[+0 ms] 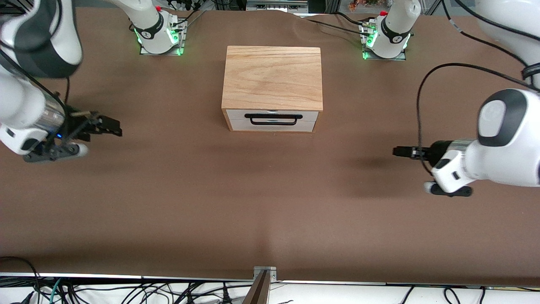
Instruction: Close drawer with both arms simultaneously
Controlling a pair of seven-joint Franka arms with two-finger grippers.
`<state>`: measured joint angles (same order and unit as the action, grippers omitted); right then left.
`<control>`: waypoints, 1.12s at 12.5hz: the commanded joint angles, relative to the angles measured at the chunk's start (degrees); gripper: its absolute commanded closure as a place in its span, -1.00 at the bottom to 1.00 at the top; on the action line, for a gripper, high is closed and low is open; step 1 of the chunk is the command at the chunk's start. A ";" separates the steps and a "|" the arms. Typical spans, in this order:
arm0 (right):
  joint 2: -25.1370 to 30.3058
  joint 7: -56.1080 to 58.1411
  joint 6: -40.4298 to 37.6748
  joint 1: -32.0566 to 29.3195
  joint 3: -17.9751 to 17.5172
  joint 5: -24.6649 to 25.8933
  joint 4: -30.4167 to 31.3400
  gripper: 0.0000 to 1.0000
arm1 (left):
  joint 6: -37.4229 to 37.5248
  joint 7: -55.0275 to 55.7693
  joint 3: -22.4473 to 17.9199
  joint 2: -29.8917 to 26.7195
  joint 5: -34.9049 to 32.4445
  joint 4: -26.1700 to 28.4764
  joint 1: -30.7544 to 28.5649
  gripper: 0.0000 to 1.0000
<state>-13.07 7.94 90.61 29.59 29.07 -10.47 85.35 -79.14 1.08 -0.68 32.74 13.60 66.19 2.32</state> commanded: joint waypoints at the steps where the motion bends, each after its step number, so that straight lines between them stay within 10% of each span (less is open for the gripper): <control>1: 8.38 0.32 -1.48 -4.06 -2.76 4.48 5.34 -1.00 | -0.57 -0.55 0.68 -2.24 -6.28 -0.09 0.15 -1.00; 6: 12.71 -0.21 -5.09 -15.08 -15.43 12.92 3.86 -1.00 | -1.11 -0.20 0.85 -15.14 -19.37 5.50 2.33 -1.00; 14: 12.72 -0.03 -4.21 -14.82 -15.44 12.15 2.71 -1.00 | -13.06 0.77 0.42 -28.52 -14.30 25.21 -2.23 -1.00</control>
<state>-0.65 7.84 86.34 15.75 14.46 1.41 88.50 -89.23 1.54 -0.44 10.39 -2.00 83.17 0.12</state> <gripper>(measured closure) 0.000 0.000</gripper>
